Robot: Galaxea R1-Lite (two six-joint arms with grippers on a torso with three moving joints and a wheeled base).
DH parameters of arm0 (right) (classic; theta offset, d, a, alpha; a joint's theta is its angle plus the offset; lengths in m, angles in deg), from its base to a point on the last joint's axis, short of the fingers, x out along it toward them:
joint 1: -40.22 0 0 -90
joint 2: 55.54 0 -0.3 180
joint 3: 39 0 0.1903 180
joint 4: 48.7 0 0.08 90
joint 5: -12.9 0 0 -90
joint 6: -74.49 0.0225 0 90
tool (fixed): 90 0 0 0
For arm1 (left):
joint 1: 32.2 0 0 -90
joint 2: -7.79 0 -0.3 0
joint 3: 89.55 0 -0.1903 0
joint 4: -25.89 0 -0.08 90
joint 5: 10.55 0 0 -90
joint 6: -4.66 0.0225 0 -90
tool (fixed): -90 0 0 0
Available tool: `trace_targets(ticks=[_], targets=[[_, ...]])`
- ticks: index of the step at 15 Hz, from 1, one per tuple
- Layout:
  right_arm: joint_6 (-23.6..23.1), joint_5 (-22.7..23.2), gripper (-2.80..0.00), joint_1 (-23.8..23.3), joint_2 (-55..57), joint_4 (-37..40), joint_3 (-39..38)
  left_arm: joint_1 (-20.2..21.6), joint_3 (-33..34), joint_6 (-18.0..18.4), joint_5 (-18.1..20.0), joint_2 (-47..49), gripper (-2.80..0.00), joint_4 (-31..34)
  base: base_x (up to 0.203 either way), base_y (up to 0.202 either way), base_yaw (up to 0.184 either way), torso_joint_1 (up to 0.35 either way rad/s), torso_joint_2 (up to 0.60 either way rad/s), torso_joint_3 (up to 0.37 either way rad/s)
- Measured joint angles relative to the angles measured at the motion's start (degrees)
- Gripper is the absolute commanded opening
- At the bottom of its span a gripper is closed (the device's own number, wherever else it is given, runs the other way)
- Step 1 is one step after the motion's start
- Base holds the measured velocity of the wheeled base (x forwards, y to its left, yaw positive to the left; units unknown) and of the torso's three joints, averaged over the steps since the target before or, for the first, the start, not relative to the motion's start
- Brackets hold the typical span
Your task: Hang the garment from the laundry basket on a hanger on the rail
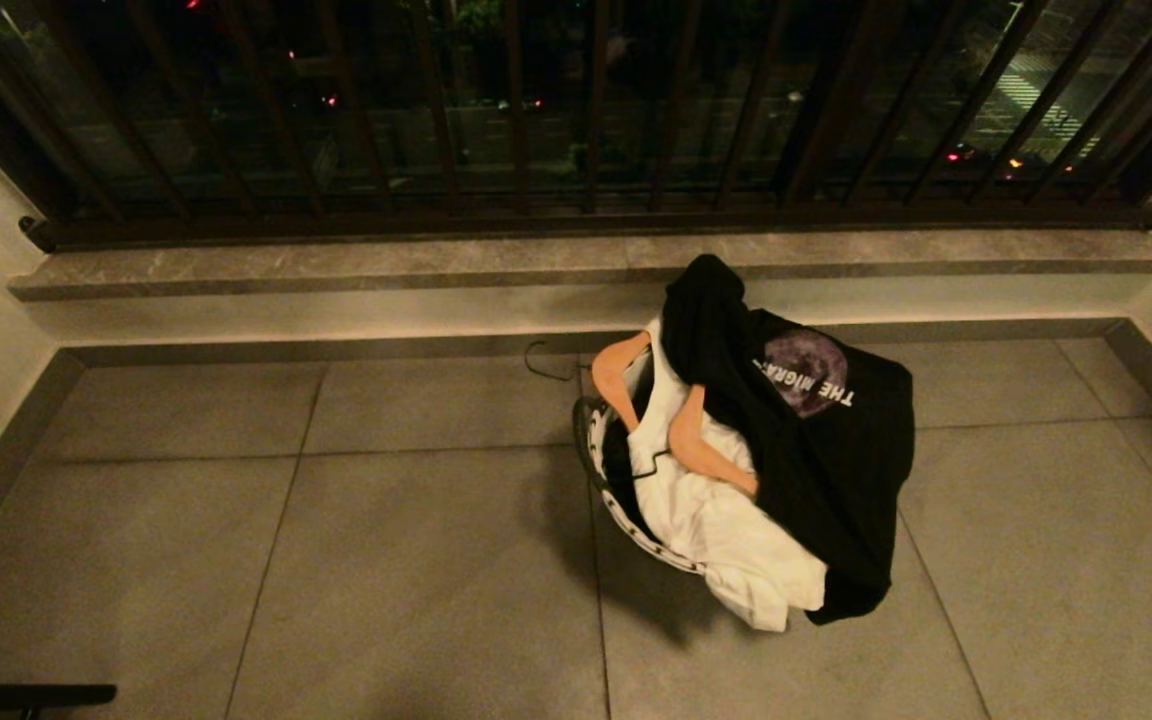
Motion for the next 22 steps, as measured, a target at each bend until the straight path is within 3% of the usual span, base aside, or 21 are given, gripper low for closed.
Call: trace_targets(ticks=[22], targets=[[0.0, 0.0, -2.8, 0.0, 0.09, 0.09, 0.11, 0.0, 0.0, 0.01, -0.02, 0.0, -2.8, -0.02, 0.0, 0.0, 0.0, 0.002, 0.0, -0.198]])
